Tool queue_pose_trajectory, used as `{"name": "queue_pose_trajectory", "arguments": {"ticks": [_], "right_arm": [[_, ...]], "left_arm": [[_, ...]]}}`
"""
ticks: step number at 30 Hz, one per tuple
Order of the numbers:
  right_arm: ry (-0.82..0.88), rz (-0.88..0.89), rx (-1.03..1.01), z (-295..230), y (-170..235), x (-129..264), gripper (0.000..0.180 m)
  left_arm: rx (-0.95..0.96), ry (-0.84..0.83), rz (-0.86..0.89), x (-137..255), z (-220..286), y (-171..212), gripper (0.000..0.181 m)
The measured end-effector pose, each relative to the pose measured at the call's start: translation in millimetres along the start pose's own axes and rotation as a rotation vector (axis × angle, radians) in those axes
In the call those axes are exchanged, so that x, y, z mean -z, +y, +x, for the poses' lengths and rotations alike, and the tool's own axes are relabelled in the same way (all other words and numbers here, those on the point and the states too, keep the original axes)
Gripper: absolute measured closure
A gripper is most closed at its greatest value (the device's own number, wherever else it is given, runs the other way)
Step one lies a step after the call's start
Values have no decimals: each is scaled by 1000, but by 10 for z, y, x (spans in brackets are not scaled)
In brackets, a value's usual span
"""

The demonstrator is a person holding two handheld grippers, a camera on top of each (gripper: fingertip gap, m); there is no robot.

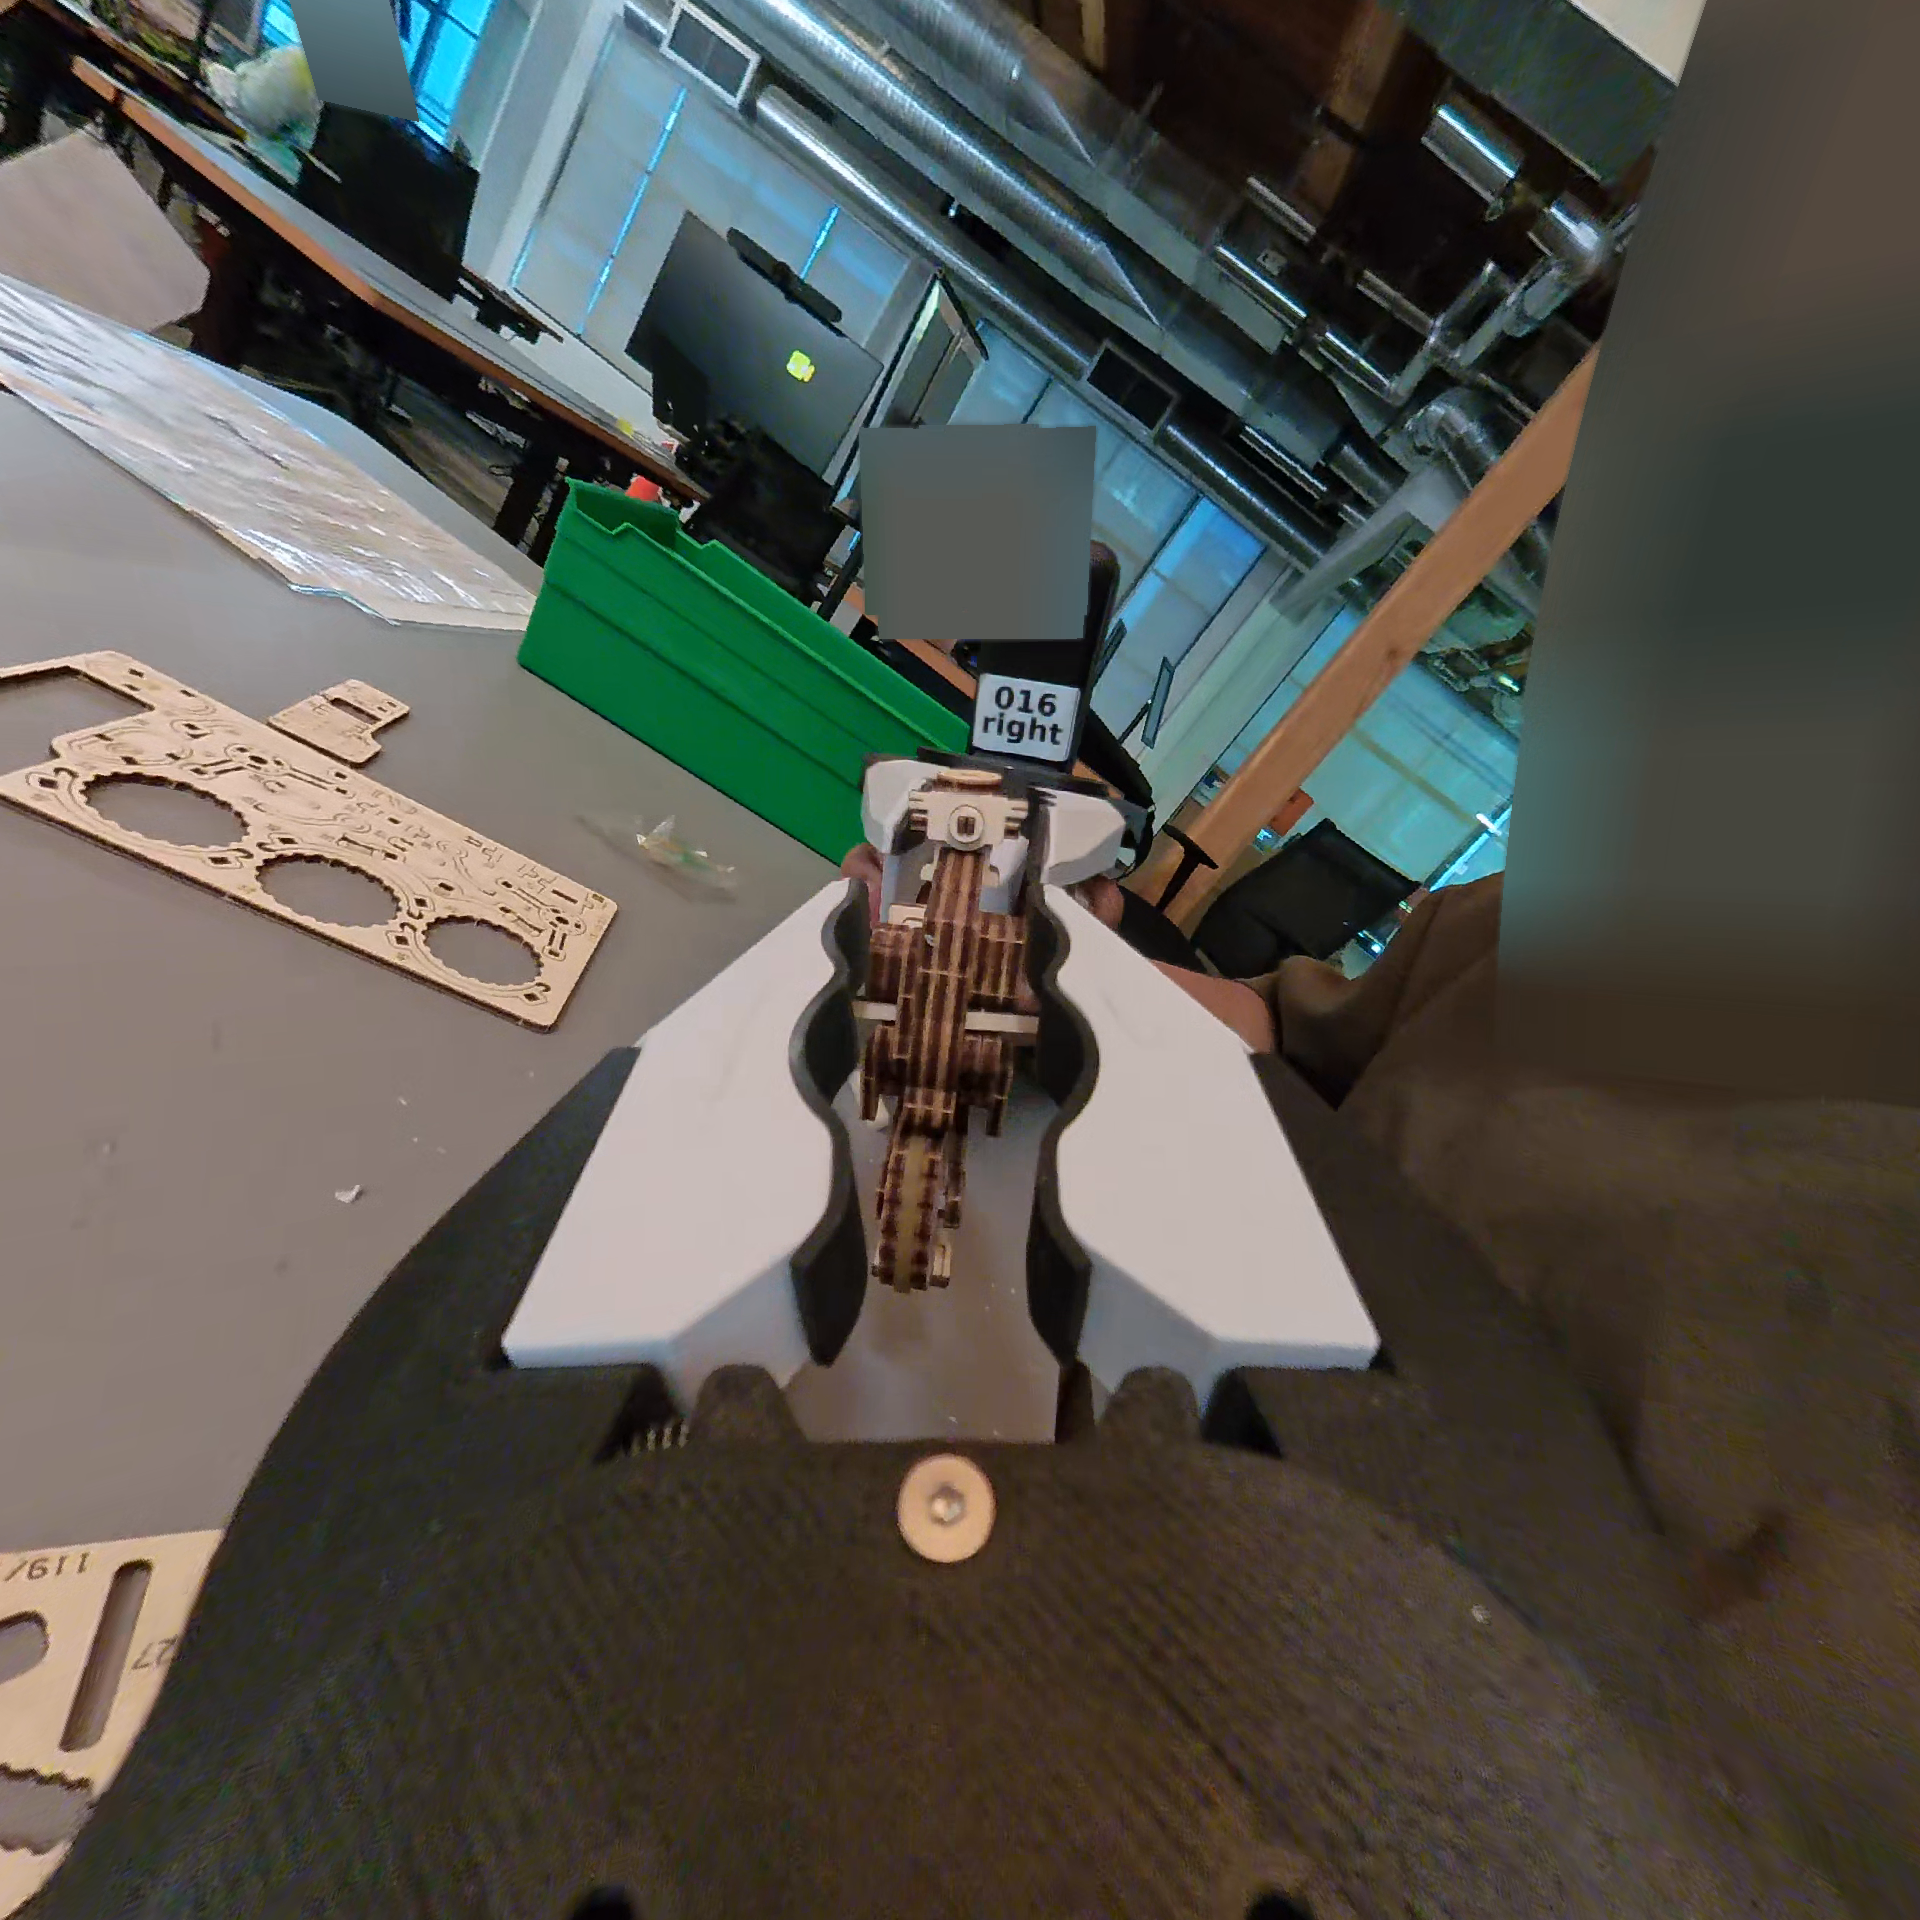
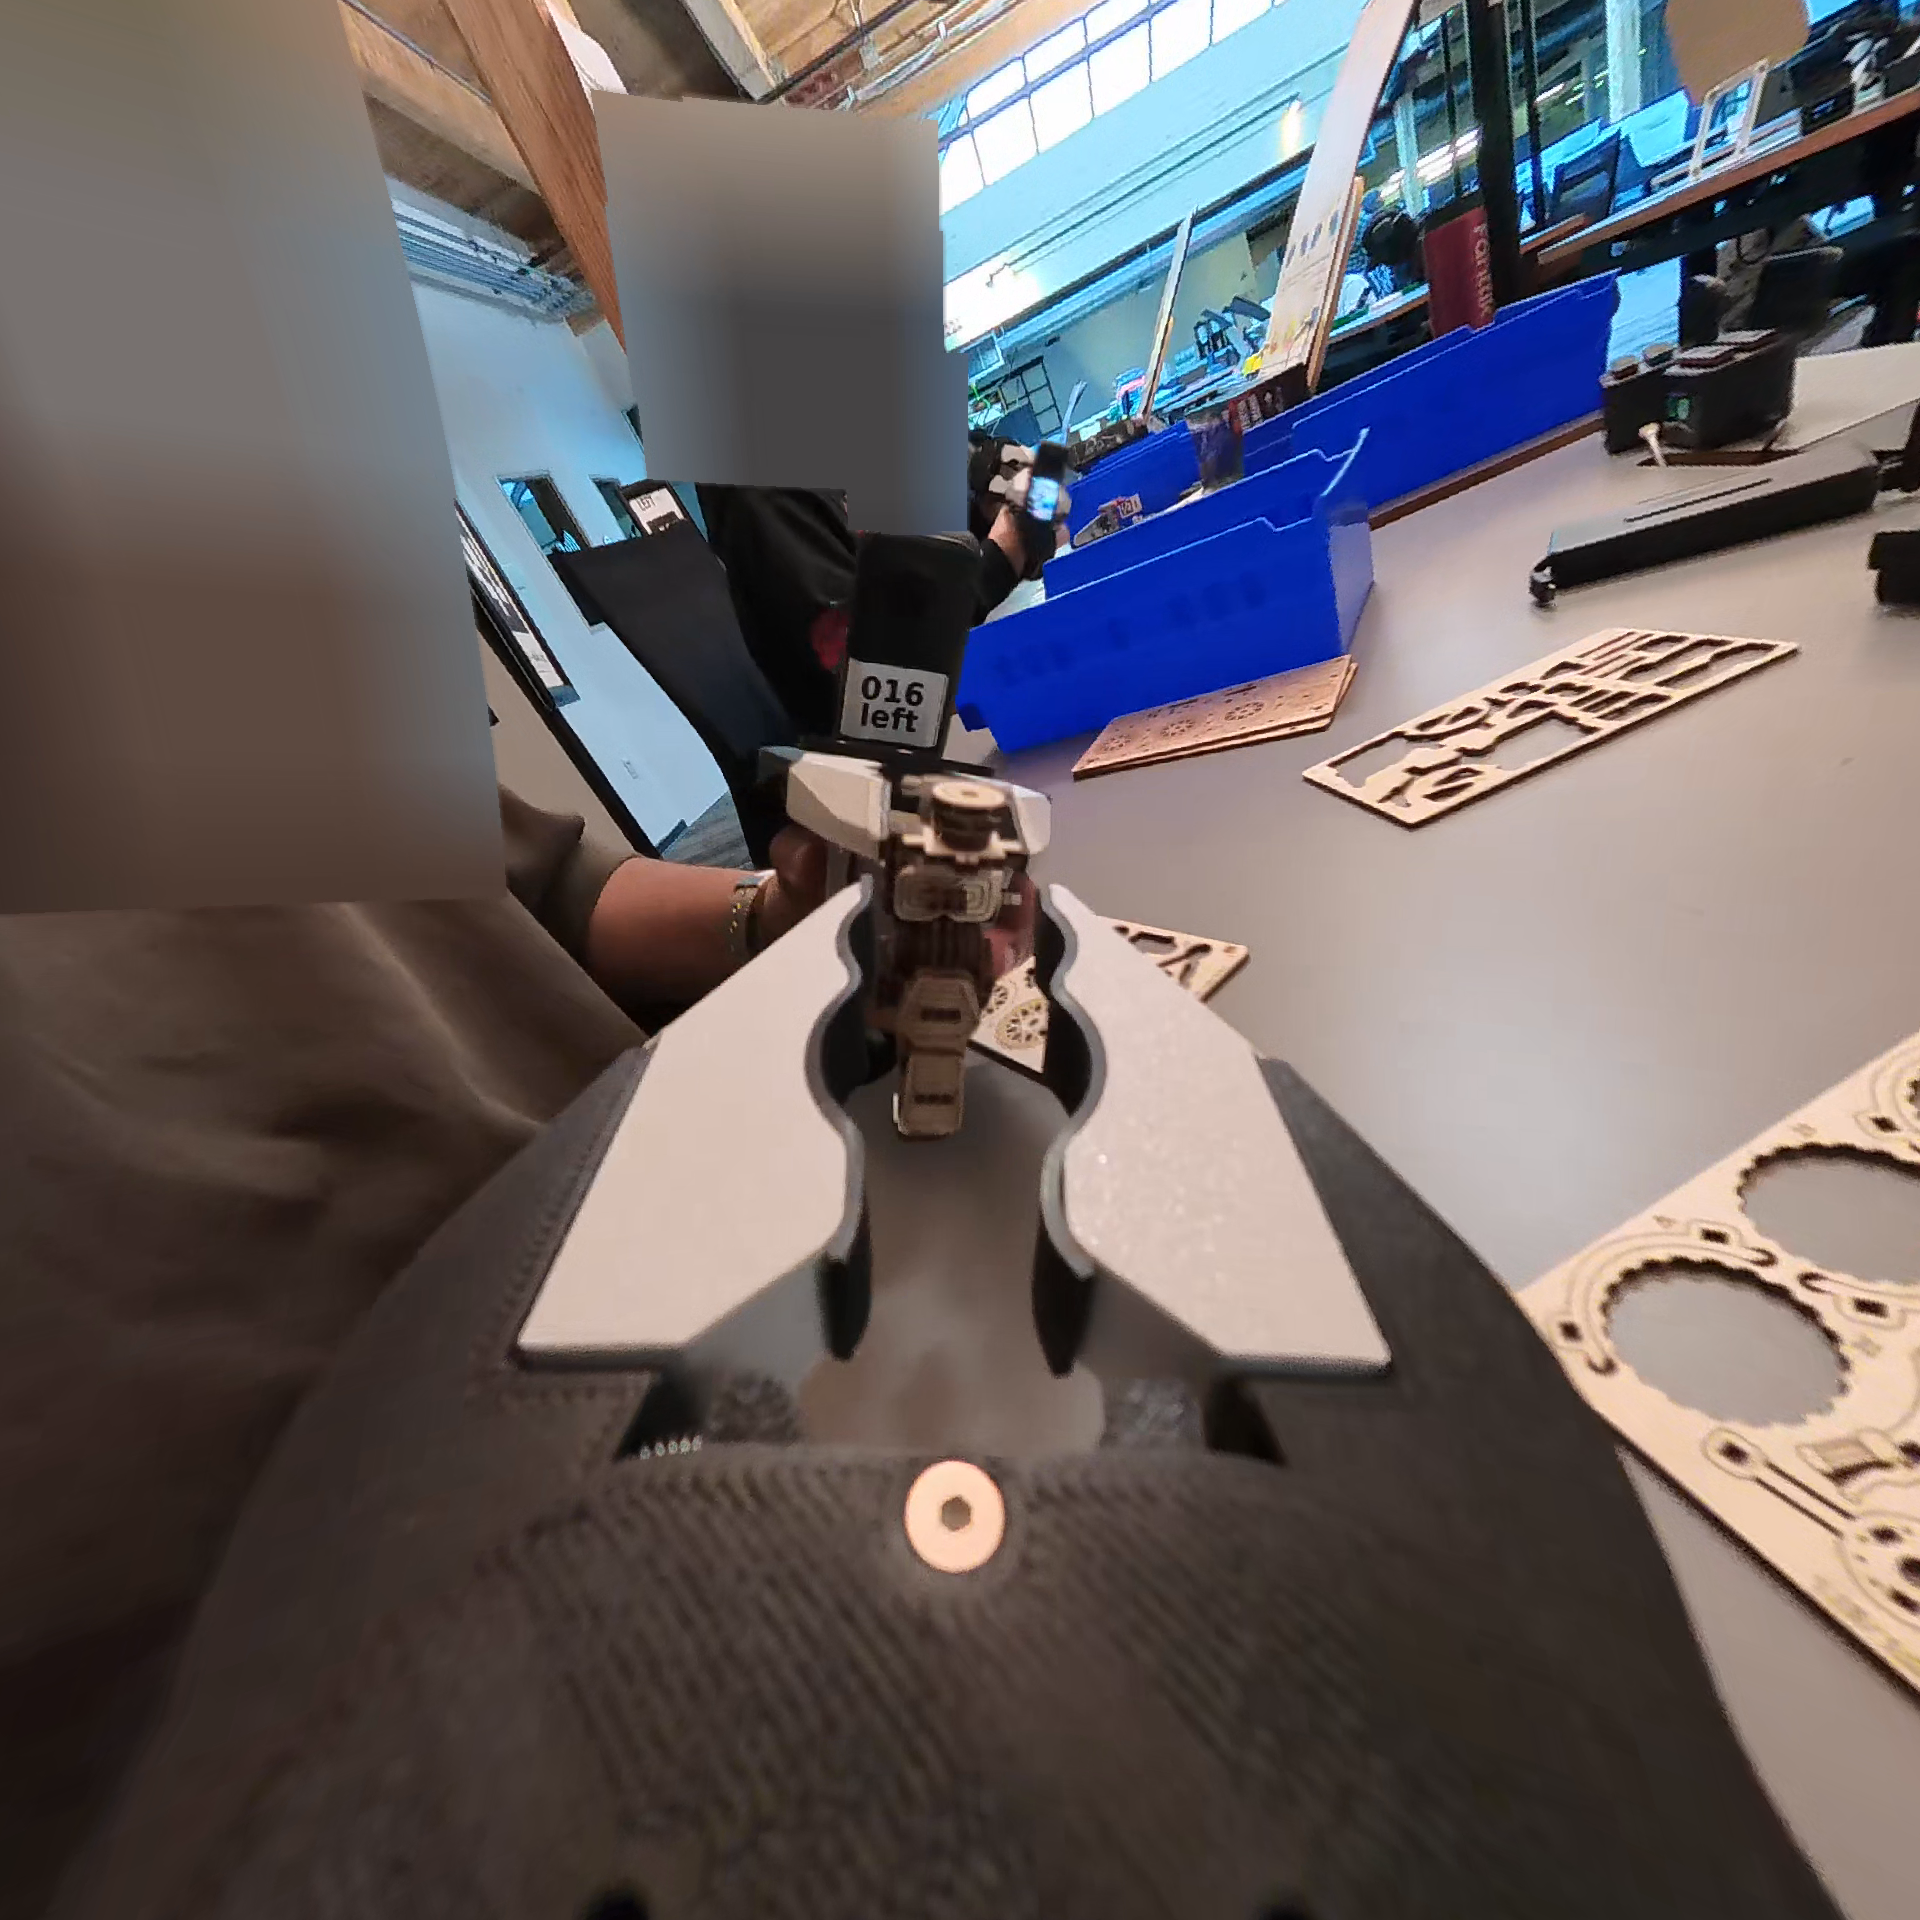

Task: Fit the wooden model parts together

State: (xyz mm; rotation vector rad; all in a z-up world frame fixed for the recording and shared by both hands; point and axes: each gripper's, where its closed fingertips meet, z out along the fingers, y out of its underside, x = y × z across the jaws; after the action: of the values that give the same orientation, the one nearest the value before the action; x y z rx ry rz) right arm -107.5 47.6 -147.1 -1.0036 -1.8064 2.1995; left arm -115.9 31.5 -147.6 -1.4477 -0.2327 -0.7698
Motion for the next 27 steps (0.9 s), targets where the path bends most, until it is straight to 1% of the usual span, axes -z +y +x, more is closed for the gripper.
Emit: {"name": "queue_pose_trajectory", "arguments": {"ticks": [9,14,18,27], "right_arm": [[2,-36,-29,4,92,-60,151],[3,-22,-57,50,79,-27,151],[3,-10,-74,81,61,-12,151],[37,-112,25,118,218,-46,150]], "left_arm": [[13,19,28,13,24,-41,154],[38,95,65,35,127,-104,154],[45,104,71,46,133,-118,154],[110,122,108,79,93,-188,154]]}}
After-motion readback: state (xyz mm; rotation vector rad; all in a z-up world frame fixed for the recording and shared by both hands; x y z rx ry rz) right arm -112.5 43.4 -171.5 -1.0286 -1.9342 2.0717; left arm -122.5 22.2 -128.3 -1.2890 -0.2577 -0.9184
